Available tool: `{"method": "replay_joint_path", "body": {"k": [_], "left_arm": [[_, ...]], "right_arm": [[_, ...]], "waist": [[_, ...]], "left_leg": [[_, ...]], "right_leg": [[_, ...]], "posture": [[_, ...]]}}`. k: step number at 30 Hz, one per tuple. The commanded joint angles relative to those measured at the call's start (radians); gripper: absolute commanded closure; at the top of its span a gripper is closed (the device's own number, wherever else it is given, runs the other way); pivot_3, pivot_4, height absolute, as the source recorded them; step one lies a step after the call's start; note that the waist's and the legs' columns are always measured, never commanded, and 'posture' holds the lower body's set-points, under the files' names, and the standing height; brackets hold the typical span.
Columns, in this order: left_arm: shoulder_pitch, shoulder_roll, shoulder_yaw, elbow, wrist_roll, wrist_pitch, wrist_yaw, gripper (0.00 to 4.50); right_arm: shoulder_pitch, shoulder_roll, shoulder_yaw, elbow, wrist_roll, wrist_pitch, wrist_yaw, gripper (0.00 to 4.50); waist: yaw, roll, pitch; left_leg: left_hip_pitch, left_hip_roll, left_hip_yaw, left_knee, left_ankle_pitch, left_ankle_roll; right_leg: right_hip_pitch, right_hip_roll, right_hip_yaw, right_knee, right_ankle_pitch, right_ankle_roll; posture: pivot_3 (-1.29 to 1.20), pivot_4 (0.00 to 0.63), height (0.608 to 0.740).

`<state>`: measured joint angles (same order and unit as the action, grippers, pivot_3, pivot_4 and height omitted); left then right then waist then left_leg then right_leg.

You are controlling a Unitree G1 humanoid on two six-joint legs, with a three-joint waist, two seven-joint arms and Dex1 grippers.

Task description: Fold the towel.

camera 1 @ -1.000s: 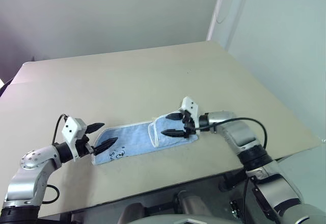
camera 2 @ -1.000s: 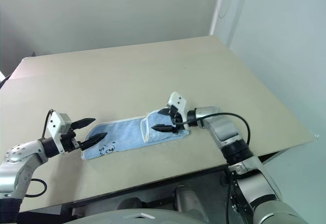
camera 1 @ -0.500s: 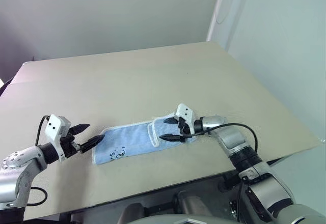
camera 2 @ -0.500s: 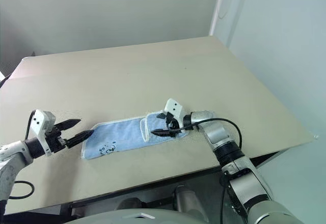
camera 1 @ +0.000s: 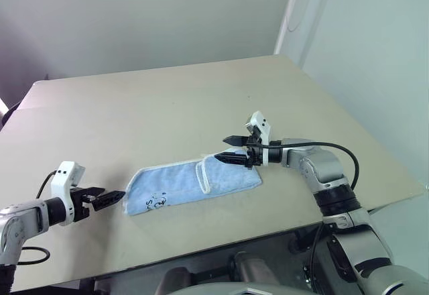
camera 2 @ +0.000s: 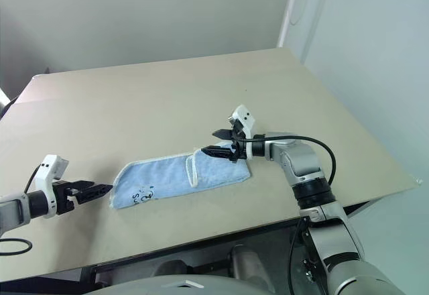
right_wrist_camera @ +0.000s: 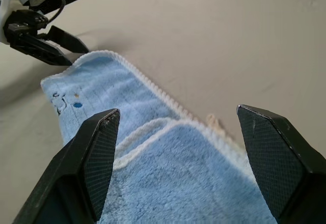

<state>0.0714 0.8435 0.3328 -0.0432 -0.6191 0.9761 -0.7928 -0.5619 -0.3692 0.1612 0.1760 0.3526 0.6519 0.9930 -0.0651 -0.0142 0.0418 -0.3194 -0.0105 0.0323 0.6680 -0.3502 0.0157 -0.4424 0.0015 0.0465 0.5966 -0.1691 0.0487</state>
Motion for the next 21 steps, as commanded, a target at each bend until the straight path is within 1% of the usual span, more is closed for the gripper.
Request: {"method": "replay_joint_path", "body": {"k": [1,3,5,7,9,15,17,21], "left_arm": [[-0.039,-0.01,-0.145,-0.022,0.01,0.088,-0.007,0.0],[-0.056,-0.002,-0.21,-0.026,0.04,0.097,-0.011,0.0],[-0.084,-0.022,-0.227,-0.036,0.022,0.113,-0.024,0.0],[-0.108,-0.04,-0.234,-0.046,0.006,0.129,-0.034,0.0],[-0.124,-0.056,-0.232,-0.048,-0.001,0.142,-0.036,0.0],[-0.139,-0.08,-0.242,-0.041,0.007,0.164,-0.041,0.0],[-0.146,-0.105,-0.256,-0.045,-0.001,0.178,-0.041,0.0],[-0.167,-0.145,-0.267,-0.067,-0.013,0.212,-0.037,0.0]], "right_arm": [[-0.008,-0.002,-0.027,-0.059,0.027,0.016,-0.017,0.65],[-0.005,-0.003,-0.03,-0.066,0.029,0.022,-0.025,0.65],[0.001,-0.005,-0.031,-0.072,0.029,0.023,-0.031,0.65],[0.007,-0.006,-0.031,-0.078,0.031,0.023,-0.038,0.65],[0.014,-0.006,-0.032,-0.087,0.034,0.027,-0.045,0.65],[0.033,-0.012,-0.033,-0.105,0.026,0.025,-0.064,0.65],[0.031,-0.011,-0.03,-0.095,0.021,0.021,-0.07,0.65],[0.028,-0.009,-0.022,-0.09,0.016,0.019,-0.079,0.65]], "waist": [[0.005,0.003,-0.001],[0.011,0.007,-0.004],[0.018,0.014,-0.006],[0.024,0.016,-0.007],[0.027,0.017,-0.007],[0.033,0.017,-0.007],[0.036,0.017,-0.007],[0.055,0.017,-0.007]], "left_leg": [[0.0,-0.001,0.0,0.0,0.0,0.0],[0.001,-0.002,0.0,0.0,0.0,0.0],[0.001,-0.004,0.0,0.0,0.0,0.0],[0.002,-0.007,0.0,0.0,0.0,0.0],[0.005,-0.01,-0.002,0.0,0.0,0.0],[0.006,-0.018,-0.002,0.0,0.0,0.0],[0.006,-0.021,-0.003,0.0,0.0,0.0],[0.006,-0.026,-0.005,0.0,0.0,0.001]], "right_leg": [[0.0,0.0,0.0,0.0,0.0,0.0],[0.002,-0.001,0.0,0.0,0.0,0.001],[0.005,-0.003,0.0,0.0,-0.005,0.003],[0.007,-0.005,0.0,0.0,-0.006,0.005],[0.008,-0.011,-0.002,0.0,-0.008,0.008],[0.013,-0.021,-0.002,-0.001,-0.01,0.013],[0.013,-0.027,-0.002,-0.001,-0.011,0.016],[0.014,-0.031,-0.003,0.0,-0.012,0.021]], "posture": [[0.0,0.0,0.74],[0.0,0.0,0.74],[0.0,0.0,0.74],[0.0,0.0,0.74],[0.0,0.0,0.74],[0.0,0.0,0.74],[0.0,0.0,0.74],[0.0,0.0,0.74]]}}
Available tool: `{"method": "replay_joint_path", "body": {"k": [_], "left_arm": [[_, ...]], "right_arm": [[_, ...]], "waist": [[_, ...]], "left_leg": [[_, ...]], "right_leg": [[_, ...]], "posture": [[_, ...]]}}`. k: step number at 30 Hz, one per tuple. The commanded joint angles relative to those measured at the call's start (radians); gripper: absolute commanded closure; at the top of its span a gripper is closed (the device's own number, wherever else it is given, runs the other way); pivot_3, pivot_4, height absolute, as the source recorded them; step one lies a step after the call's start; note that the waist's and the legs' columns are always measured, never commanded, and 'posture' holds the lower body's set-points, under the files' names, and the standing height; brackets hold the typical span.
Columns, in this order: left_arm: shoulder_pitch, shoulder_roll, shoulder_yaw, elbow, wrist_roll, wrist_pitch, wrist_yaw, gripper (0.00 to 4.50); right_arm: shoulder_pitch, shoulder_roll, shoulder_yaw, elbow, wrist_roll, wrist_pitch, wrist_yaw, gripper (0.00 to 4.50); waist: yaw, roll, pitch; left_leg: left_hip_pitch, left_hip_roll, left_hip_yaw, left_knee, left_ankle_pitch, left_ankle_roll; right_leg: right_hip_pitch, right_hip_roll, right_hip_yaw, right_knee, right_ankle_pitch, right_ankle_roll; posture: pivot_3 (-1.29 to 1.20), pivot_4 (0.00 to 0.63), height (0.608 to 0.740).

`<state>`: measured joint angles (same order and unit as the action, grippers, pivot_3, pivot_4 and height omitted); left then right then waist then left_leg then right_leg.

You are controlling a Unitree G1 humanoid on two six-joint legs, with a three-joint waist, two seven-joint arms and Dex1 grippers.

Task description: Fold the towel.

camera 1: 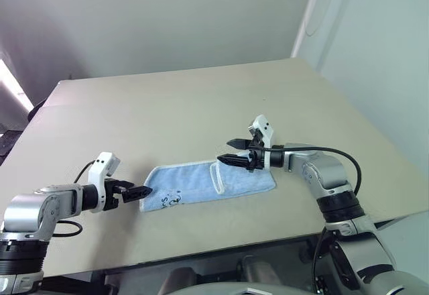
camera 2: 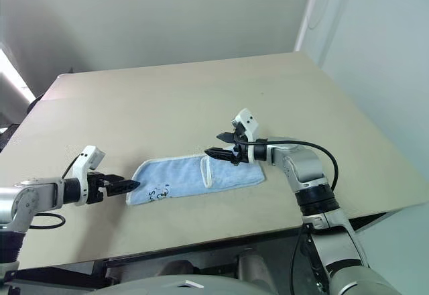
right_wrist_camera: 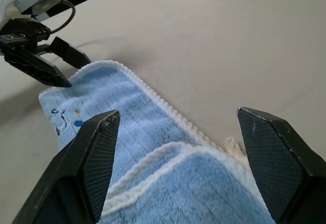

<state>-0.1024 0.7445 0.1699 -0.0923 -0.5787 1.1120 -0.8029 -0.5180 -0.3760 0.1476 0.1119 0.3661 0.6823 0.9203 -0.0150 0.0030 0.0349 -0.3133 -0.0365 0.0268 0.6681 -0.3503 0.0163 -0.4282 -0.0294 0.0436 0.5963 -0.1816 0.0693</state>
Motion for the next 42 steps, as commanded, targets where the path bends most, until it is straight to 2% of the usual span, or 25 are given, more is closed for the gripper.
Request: {"method": "replay_joint_path", "body": {"k": [1,14,18,28,29,34,42], "left_arm": [[0.002,-0.052,-0.102,-0.019,-0.055,0.085,-0.027,0.0],[0.008,-0.059,-0.174,-0.067,-0.046,0.131,-0.035,0.0],[0.005,-0.052,-0.184,-0.07,-0.039,0.108,-0.044,0.85],[-0.012,-0.064,-0.117,-0.051,-0.094,0.121,-0.078,4.27],[-0.012,-0.058,-0.098,-0.049,-0.11,0.127,-0.086,4.46],[-0.007,-0.008,-0.026,-0.039,-0.131,0.142,-0.077,4.46],[0.034,0.135,0.121,0.035,-0.184,0.182,-0.119,4.46]], "right_arm": [[-0.017,-0.002,-0.006,-0.023,0.0,-0.013,-0.007,0.65],[-0.019,0.012,0.005,-0.005,-0.017,-0.014,-0.035,0.65],[-0.021,0.012,0.006,0.006,-0.027,-0.015,-0.045,0.61],[-0.026,0.008,0.004,0.042,-0.05,-0.028,-0.059,0.61],[-0.026,0.007,0.002,0.042,-0.049,-0.027,-0.059,0.61],[-0.025,-0.003,-0.018,0.032,-0.031,-0.015,-0.051,0.61],[-0.016,-0.016,-0.036,0.005,0.01,-0.011,-0.005,0.61]], "waist": [[0.007,0.0,0.0],[0.006,0.001,-0.001],[0.005,0.001,-0.001],[-0.001,-0.001,-0.001],[-0.002,-0.001,-0.001],[-0.007,-0.004,0.0],[-0.031,-0.005,0.0]], "left_leg": [[0.0,-0.001,-0.001,0.0,0.0,0.001],[-0.002,-0.003,-0.002,0.0,-0.002,0.004],[-0.002,-0.004,-0.002,0.0,-0.003,0.004],[-0.007,-0.004,-0.003,0.0,-0.004,0.006],[-0.007,-0.004,-0.003,0.0,-0.004,0.006],[-0.008,-0.003,-0.003,0.0,-0.004,0.006],[-0.008,-0.002,-0.004,0.0,-0.004,0.006]], "right_leg": [[0.0,-0.001,0.0,0.0,0.0,0.001],[0.0,-0.005,-0.001,-0.001,-0.002,0.005],[0.0,-0.005,-0.001,-0.001,-0.002,0.005],[-0.004,-0.006,-0.002,-0.002,-0.002,0.006],[-0.005,-0.006,-0.002,-0.001,-0.002,0.006],[-0.006,-0.005,-0.002,0.0,-0.002,0.006],[-0.007,-0.003,-0.002,0.0,-0.002,0.006]], "posture": [[0.0,0.0,0.74],[0.0,0.0,0.74],[0.0,0.0,0.74],[0.0,0.0,0.74],[0.0,0.0,0.74],[0.0,0.0,0.74],[0.0,0.0,0.74]]}}
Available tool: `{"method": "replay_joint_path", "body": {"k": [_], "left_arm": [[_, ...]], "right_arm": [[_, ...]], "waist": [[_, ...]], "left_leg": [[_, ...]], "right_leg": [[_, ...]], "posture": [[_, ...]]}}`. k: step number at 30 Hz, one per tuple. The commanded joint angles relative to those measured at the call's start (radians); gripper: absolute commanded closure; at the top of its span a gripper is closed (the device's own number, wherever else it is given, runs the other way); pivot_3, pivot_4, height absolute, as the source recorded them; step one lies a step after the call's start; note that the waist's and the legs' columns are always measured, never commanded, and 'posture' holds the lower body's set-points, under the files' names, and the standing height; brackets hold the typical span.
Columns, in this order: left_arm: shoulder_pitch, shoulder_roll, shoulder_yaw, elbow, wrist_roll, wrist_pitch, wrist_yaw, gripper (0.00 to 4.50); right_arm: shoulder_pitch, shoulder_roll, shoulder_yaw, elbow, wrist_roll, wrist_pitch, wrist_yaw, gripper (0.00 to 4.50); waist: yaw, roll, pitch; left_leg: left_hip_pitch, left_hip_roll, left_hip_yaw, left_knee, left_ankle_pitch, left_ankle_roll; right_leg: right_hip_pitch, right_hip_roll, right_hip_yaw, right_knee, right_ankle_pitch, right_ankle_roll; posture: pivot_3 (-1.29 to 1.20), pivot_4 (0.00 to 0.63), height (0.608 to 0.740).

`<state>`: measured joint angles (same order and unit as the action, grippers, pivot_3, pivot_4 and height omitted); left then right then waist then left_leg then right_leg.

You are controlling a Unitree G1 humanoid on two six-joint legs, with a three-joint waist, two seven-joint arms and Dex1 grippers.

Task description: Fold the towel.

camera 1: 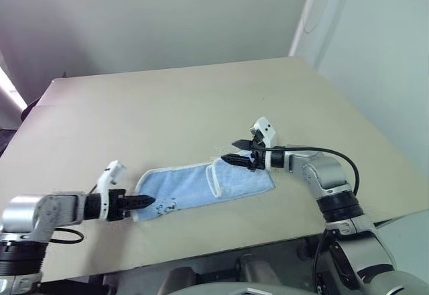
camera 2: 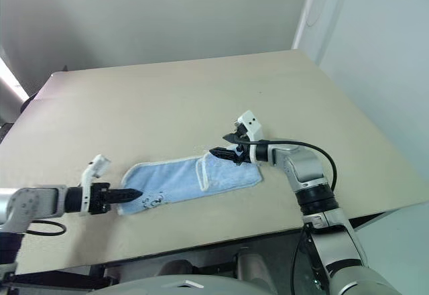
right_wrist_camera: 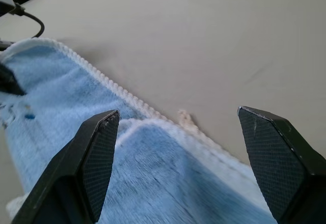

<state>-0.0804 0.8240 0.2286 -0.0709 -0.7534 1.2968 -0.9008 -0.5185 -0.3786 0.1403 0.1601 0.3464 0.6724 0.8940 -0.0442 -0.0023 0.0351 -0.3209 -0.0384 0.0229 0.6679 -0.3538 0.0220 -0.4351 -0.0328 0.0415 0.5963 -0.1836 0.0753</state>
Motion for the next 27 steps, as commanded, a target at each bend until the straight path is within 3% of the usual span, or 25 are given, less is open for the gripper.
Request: {"method": "replay_joint_path", "body": {"k": [1,8,11,18,23,27], "left_arm": [[0.024,0.083,0.075,0.02,-0.009,-0.008,-0.035,4.46],[0.108,0.293,0.1,0.1,0.038,-0.077,-0.149,4.46],[0.098,0.335,0.094,0.103,0.022,-0.082,-0.191,4.46],[-0.064,0.28,0.053,-0.042,-0.085,0.012,-0.169,4.46],[-0.194,0.227,-0.053,-0.106,-0.132,0.12,-0.124,4.46],[-0.333,0.131,-0.103,-0.116,-0.205,0.242,-0.089,4.46]], "right_arm": [[-0.014,-0.017,-0.026,-0.048,0.031,0.0,0.027,0.61],[-0.011,-0.045,-0.027,-0.039,0.036,-0.001,0.044,0.61],[-0.008,-0.053,-0.03,-0.037,0.039,-0.002,0.046,0.61],[0.015,-0.063,-0.024,-0.069,0.041,0.015,0.039,0.61],[0.04,-0.068,-0.03,-0.096,0.044,0.036,0.023,0.61],[0.06,-0.072,-0.04,-0.103,0.047,0.043,0.006,0.61]], "waist": [[-0.003,0.0,0.0],[-0.003,-0.003,0.001],[-0.001,-0.002,0.002],[0.002,-0.006,0.002],[-0.002,-0.006,0.002],[0.001,-0.007,0.002]], "left_leg": [[0.0,0.0,0.0,0.0,0.0,0.0],[-0.002,0.0,0.0,-0.001,0.0,0.0],[-0.002,0.0,0.001,-0.001,0.0,0.0],[-0.004,-0.001,0.0,-0.001,0.0,0.0],[-0.003,-0.001,0.0,-0.001,0.0,0.0],[-0.003,0.0,0.0,-0.001,0.0,-0.001]], "right_leg": [[0.0,0.0,0.0,0.0,0.0,0.0],[-0.003,-0.001,0.0,0.0,-0.002,-0.003],[-0.004,-0.001,0.0,0.0,-0.002,-0.003],[-0.003,-0.003,-0.001,0.0,0.0,-0.001],[-0.004,-0.002,0.0,0.001,0.0,0.0],[-0.004,-0.001,0.0,0.001,0.0,0.0]], "posture": [[0.0,0.0,0.74],[0.0,0.0,0.74],[0.0,0.0,0.74],[0.0,0.0,0.74],[0.0,0.0,0.74],[0.0,0.0,0.74]]}}
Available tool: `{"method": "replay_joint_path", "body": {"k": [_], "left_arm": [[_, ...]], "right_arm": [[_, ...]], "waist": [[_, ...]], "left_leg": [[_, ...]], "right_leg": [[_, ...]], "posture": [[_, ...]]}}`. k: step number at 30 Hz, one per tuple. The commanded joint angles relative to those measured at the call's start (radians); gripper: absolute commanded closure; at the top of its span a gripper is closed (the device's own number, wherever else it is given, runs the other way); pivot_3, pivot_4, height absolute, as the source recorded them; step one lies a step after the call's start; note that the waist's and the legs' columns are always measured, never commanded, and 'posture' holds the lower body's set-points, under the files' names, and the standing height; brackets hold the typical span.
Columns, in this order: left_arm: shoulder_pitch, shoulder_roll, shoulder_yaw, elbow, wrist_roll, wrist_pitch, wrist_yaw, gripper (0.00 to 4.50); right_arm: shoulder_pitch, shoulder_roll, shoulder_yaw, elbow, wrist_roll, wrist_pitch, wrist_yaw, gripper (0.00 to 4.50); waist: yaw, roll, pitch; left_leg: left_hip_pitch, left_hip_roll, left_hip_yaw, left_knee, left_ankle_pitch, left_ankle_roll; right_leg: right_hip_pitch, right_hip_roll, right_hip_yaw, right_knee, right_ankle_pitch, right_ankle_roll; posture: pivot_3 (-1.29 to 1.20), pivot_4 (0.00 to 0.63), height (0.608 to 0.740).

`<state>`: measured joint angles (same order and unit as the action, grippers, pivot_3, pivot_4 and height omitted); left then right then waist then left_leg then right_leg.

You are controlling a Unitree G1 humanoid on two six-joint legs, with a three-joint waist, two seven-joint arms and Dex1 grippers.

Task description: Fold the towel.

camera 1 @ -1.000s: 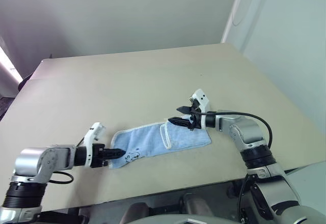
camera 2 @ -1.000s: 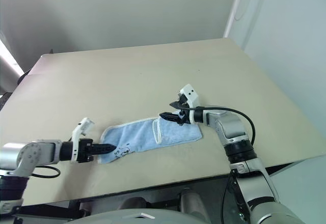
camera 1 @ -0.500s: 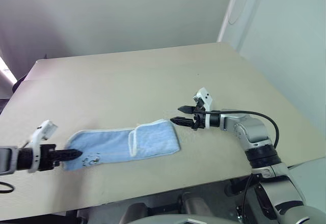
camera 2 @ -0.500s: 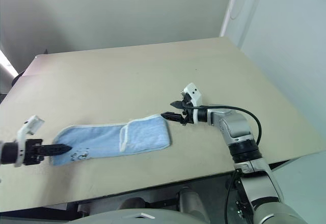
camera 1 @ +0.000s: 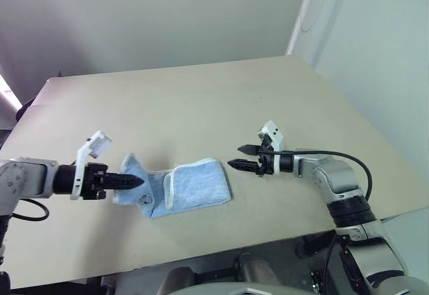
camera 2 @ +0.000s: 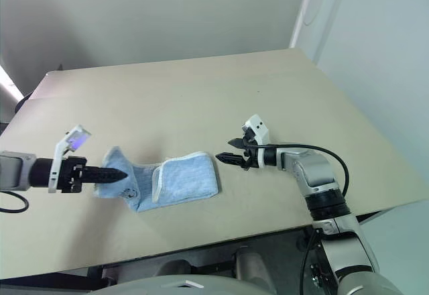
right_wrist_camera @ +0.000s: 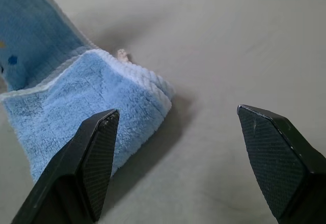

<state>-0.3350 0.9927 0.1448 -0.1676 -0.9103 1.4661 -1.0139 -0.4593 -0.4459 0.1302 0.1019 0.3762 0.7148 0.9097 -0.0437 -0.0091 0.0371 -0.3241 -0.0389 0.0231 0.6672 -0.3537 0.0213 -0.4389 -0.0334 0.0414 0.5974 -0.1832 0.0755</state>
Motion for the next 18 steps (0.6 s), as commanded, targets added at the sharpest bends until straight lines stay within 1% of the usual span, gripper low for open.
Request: {"method": "replay_joint_path", "body": {"k": [1,6,11,14,18], "left_arm": [[-0.11,-0.07,-0.045,-0.006,-0.048,0.099,0.041,4.46],[-0.201,-0.201,-0.165,0.035,-0.031,0.137,0.091,4.46],[-0.253,-0.323,-0.238,0.095,0.005,0.129,0.154,4.46],[-0.297,-0.41,-0.207,0.175,0.023,0.136,0.202,4.46],[-0.304,-0.458,-0.191,0.191,0.026,0.135,0.232,4.46]], "right_arm": [[0.006,-0.004,-0.034,-0.045,0.018,0.001,-0.016,0.61],[0.025,-0.003,-0.065,-0.029,0.018,-0.003,-0.052,0.61],[0.063,-0.014,-0.089,-0.06,0.019,0.001,-0.074,0.61],[0.087,-0.017,-0.101,-0.076,0.02,0.001,-0.085,0.61],[0.118,-0.023,-0.106,-0.106,0.02,-0.002,-0.094,0.61]], "waist": [[0.003,0.0,0.0],[-0.001,0.0,0.0],[0.001,0.0,0.0],[0.002,0.0,0.0],[-0.001,0.0,0.0]], "left_leg": [[0.0,0.0,0.0,0.0,0.0,0.0],[0.002,-0.001,0.0,0.001,0.0,0.0],[0.002,0.0,0.0,0.001,0.0,0.0],[0.002,0.0,0.0,0.001,0.0,0.0],[0.002,-0.001,0.0,0.002,0.0,0.0]], "right_leg": [[0.001,0.0,0.0,0.0,0.0,0.0],[0.003,0.001,0.001,-0.001,0.0,0.0],[0.002,0.002,0.001,0.0,0.0,0.0],[0.003,0.003,0.002,0.0,0.0,0.0],[0.003,0.003,0.002,0.0,0.0,0.0]], "posture": [[0.0,0.0,0.74],[0.0,0.0,0.74],[0.0,0.0,0.74],[0.0,0.0,0.74],[0.0,0.0,0.74]]}}
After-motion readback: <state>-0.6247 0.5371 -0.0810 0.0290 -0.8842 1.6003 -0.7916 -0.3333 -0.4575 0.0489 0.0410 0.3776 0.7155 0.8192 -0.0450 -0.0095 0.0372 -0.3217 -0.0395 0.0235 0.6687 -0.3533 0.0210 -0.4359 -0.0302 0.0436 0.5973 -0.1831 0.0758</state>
